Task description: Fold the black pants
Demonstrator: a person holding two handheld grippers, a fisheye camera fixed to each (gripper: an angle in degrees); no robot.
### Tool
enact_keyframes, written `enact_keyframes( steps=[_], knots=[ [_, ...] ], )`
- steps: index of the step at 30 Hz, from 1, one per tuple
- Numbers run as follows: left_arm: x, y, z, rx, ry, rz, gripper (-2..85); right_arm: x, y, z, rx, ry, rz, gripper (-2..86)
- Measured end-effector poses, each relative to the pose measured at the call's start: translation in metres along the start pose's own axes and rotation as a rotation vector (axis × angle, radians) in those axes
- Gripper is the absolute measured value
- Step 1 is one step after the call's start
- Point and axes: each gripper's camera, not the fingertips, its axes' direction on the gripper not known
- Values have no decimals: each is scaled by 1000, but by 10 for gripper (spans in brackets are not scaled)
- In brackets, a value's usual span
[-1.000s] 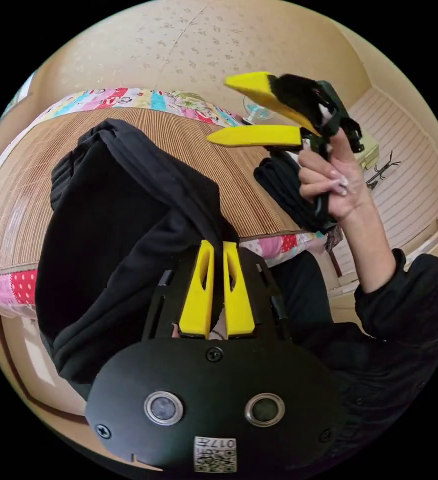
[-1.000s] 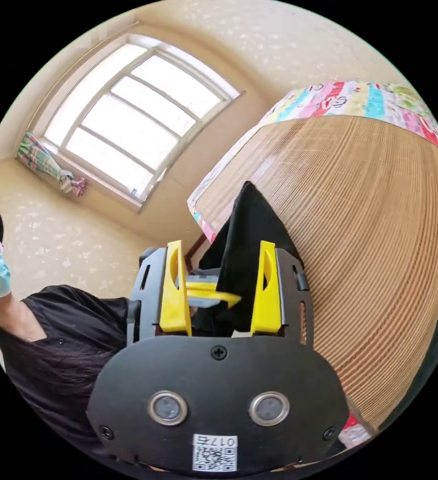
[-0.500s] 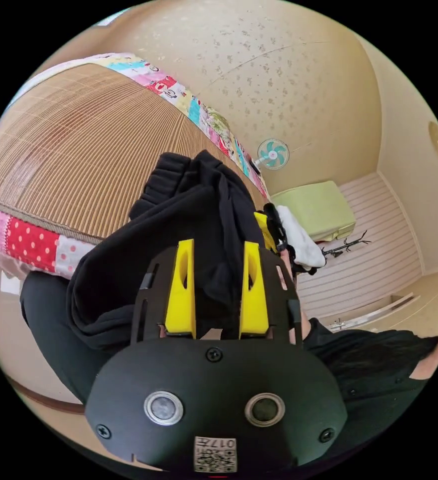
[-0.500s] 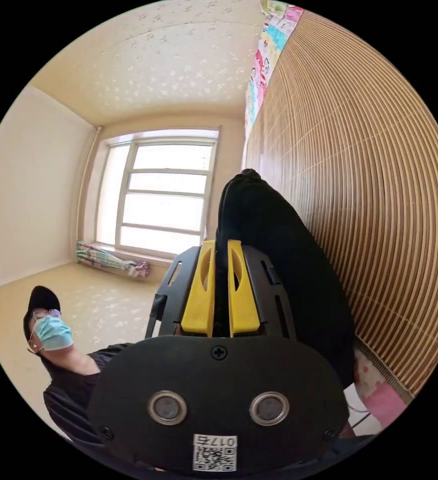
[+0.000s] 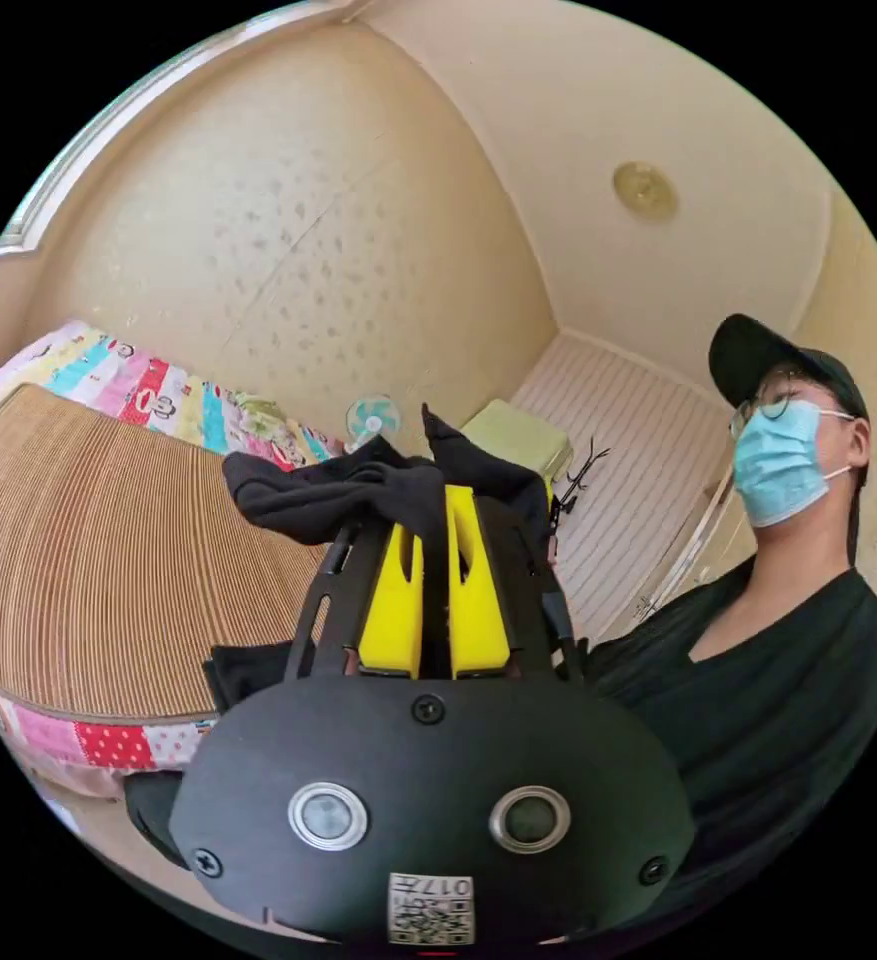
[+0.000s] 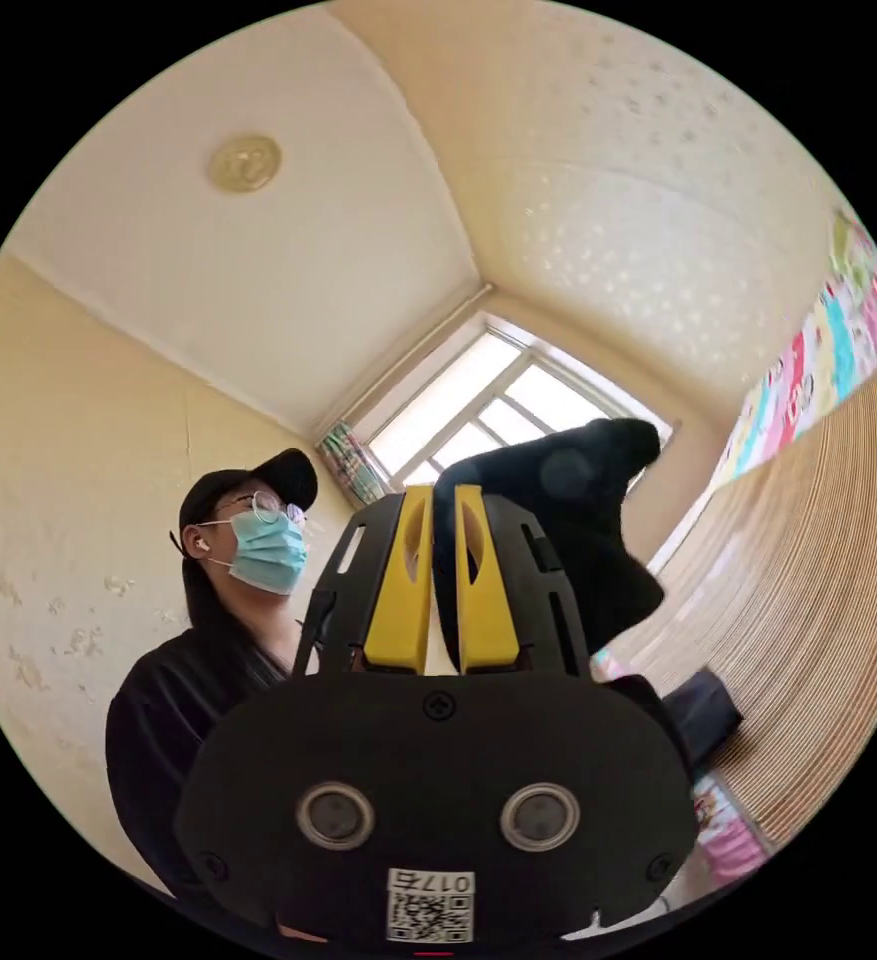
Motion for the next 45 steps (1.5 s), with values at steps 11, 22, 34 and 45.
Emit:
enact_keyframes(
  steps=[11,22,34,45],
  knots=[
    [-49,-300,119,-48,-475,245,57,78,-268,160,18,1138,-301,50],
    [-299,-10,184,-567,-592,-205,136,283,-49,114,-483,1369,-92,119],
    [-245,243,142,-541,-701,-490,21,296,234,-34,-434,1211,556,88],
    [-164,255,97,-794,-518,-366,0,171,242,-88,-303,1057,397,18]
  ],
)
